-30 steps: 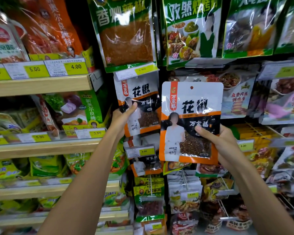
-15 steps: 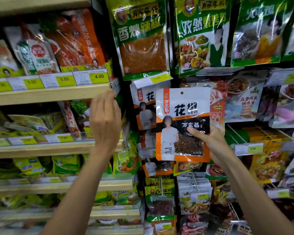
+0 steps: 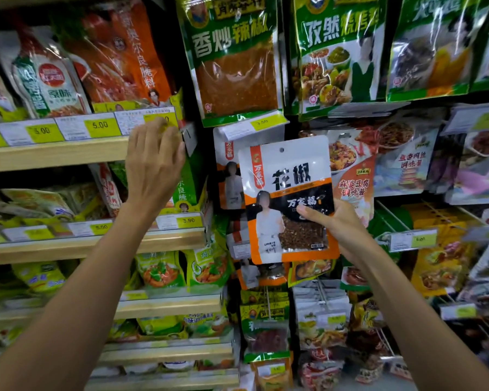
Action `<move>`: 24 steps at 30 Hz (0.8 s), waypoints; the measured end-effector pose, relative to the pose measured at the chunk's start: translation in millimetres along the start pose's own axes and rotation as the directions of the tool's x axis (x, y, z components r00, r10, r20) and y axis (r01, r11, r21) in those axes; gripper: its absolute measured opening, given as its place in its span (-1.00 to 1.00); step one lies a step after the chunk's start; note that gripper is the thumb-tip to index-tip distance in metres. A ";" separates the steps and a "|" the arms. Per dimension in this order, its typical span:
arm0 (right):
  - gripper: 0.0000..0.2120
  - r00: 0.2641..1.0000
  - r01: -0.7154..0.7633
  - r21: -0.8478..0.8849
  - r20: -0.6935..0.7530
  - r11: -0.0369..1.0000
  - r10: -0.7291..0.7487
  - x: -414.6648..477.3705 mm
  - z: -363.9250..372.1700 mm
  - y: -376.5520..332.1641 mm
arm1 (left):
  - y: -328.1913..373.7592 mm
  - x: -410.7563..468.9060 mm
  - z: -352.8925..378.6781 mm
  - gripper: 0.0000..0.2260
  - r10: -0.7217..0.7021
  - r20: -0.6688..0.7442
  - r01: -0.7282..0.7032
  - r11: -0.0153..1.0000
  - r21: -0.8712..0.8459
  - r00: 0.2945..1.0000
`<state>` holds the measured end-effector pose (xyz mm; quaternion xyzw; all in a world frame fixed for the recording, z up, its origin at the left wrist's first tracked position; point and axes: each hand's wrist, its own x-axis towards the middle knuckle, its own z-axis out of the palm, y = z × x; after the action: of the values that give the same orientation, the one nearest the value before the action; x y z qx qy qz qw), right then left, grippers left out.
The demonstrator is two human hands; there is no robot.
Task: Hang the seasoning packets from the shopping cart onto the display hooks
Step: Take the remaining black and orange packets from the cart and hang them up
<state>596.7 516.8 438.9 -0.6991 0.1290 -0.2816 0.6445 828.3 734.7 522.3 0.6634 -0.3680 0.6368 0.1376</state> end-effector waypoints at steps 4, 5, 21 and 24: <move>-0.59 0.999 0.010 -0.012 0.034 1.000 -0.009 6.9 5.4 -0.8 | -2.2 -7.2 3.0 -0.79 -0.001 -0.033 0.001 1.000 -0.003 0.999; -0.58 0.999 0.010 -0.002 0.036 1.000 -0.010 8.4 5.9 -0.1 | -2.0 -9.1 3.9 -0.78 -0.008 -0.037 0.008 1.000 0.001 0.999; -0.85 0.998 0.044 0.021 0.038 0.999 -0.045 47.7 34.8 -7.5 | 3.5 -13.5 6.2 -0.73 -0.112 -0.023 0.112 0.994 0.007 0.993; -0.85 0.999 0.026 0.023 0.038 0.999 -0.027 50.1 37.1 -5.1 | 2.9 -14.0 5.2 -0.71 -0.116 -0.004 0.116 0.993 -0.006 0.993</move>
<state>657.0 521.0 454.8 -0.6986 0.1042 -0.2781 0.6510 831.4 733.7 507.4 0.6817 -0.3305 0.6282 0.1771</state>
